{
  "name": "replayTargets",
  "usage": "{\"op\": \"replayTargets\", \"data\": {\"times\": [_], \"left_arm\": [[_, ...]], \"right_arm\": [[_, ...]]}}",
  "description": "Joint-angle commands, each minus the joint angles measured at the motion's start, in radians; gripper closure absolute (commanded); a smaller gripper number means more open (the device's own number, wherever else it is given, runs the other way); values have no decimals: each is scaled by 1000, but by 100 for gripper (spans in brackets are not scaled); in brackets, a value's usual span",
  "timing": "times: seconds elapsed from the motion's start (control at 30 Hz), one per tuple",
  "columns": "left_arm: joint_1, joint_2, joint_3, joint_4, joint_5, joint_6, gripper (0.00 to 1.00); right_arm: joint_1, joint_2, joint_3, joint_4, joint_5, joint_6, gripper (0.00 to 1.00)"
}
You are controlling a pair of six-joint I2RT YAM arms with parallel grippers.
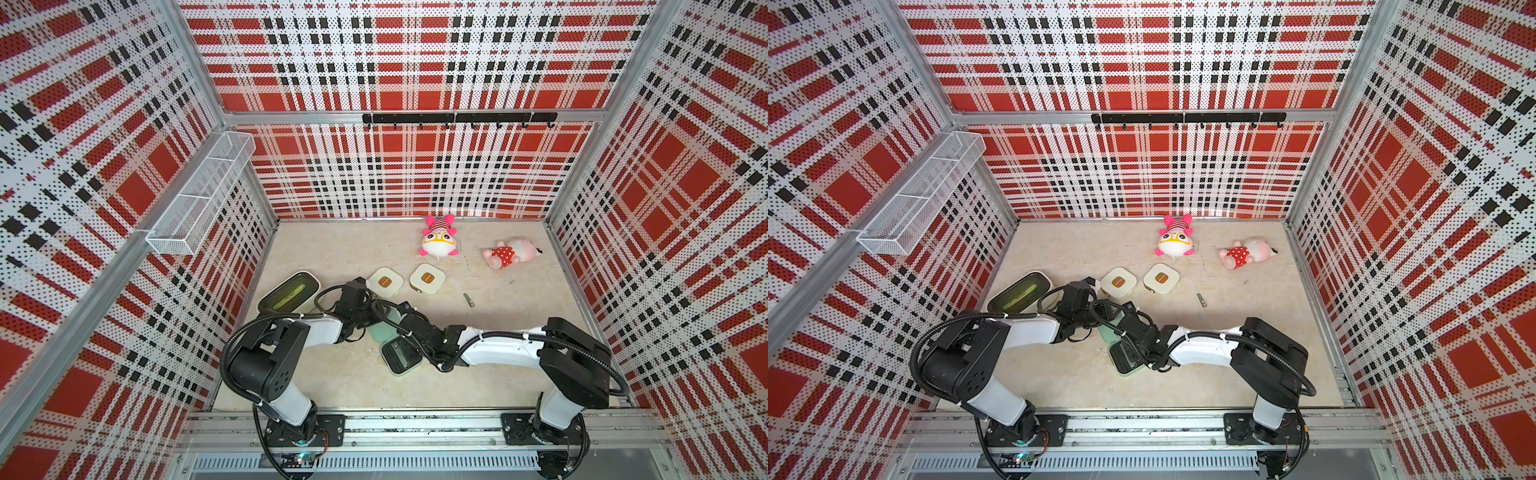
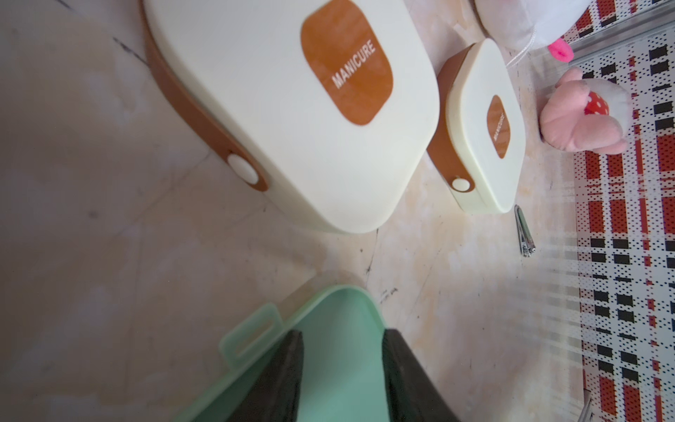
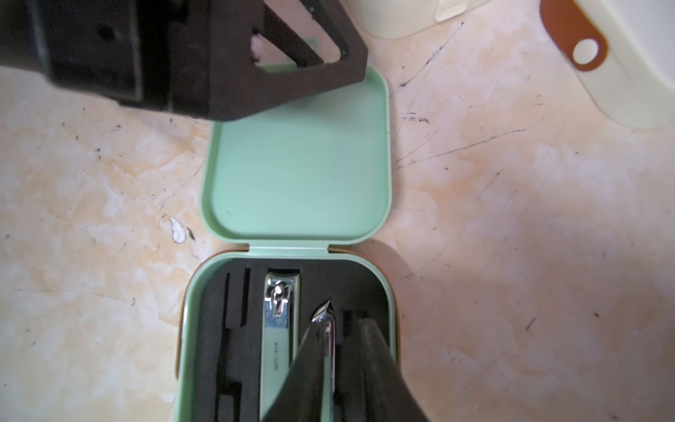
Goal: Organize nail clipper sets
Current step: Place the nail clipper in the storage box, then adjust the nail clipper at the center of the board.
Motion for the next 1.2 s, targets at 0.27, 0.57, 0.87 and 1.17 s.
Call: {"op": "replayTargets", "data": {"times": [0.27,0.57,0.87,1.17], "left_arm": [[6,21,1,-81,7,10,58],[5,-4,17,-103,8,13,58],[-20,-90,52,-137,-2,21,57],[-120,-149,90,-161,-72,12,56]], "right_arm": [[8,37,-7,28,-49,22,89],[8,66,-16,38,-50,35,89],[-37,-35,33,-67,89,25,72],[-340,-126,18,-269,190,96,43]]}}
